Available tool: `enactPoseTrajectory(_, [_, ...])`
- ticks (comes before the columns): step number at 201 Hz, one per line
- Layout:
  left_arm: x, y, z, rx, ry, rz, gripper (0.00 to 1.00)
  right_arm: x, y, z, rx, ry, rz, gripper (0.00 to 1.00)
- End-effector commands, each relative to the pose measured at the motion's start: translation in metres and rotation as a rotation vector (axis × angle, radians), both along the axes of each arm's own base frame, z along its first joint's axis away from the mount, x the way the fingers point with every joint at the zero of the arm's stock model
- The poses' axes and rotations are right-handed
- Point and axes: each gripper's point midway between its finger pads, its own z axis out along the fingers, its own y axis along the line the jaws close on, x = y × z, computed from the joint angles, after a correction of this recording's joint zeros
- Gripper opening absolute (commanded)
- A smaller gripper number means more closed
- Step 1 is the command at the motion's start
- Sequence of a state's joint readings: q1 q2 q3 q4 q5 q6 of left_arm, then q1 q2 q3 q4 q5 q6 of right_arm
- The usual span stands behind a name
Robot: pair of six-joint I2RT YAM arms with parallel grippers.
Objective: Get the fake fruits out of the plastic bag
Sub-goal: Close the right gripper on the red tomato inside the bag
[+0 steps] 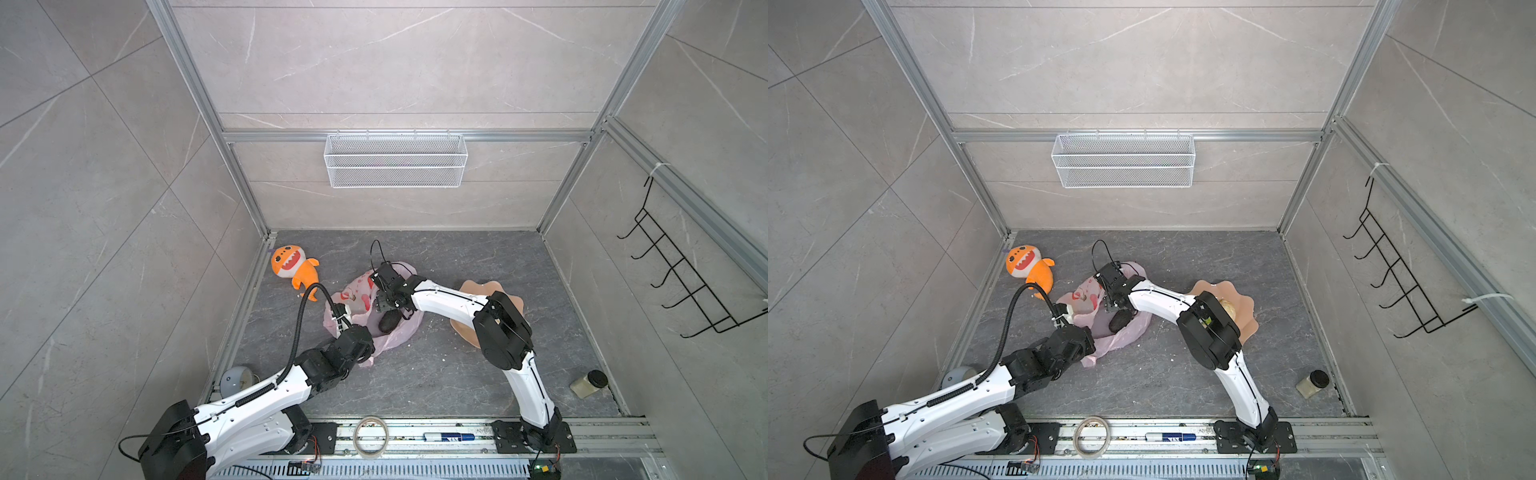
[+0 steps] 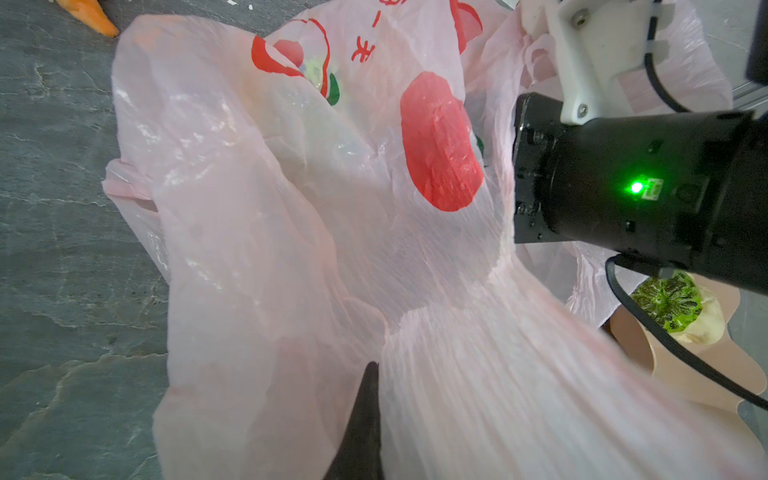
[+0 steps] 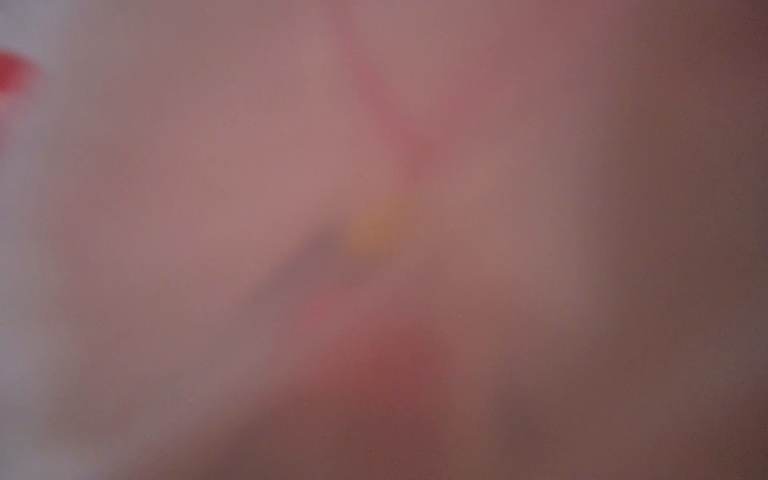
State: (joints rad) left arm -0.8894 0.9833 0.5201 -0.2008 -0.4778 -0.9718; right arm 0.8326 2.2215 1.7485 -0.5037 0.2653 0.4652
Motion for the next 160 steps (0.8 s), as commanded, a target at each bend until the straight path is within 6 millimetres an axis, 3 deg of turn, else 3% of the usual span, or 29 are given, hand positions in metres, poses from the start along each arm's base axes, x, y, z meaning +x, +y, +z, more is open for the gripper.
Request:
enactPoseTrajectory(1, [0.006,0.001,0.012,-0.005,-0.041,0.017,0.0,0.003,0.002,-0.009,-0.013,0.011,-0.017,0.79])
enactPoseTrajectory(67, [0.006,-0.001,0.011,-0.01,-0.034,0.012,0.0,0.01,0.006,-0.015,-0.02,-0.008,-0.021,0.77])
enactPoseTrajectory(123, [0.007,-0.002,0.011,-0.006,-0.032,0.01,0.0,0.007,0.002,-0.004,-0.006,-0.026,-0.016,0.65])
enactPoseTrajectory(160, [0.007,-0.003,0.012,-0.009,-0.032,0.006,0.0,0.001,0.004,0.006,0.013,-0.018,0.012,0.51])
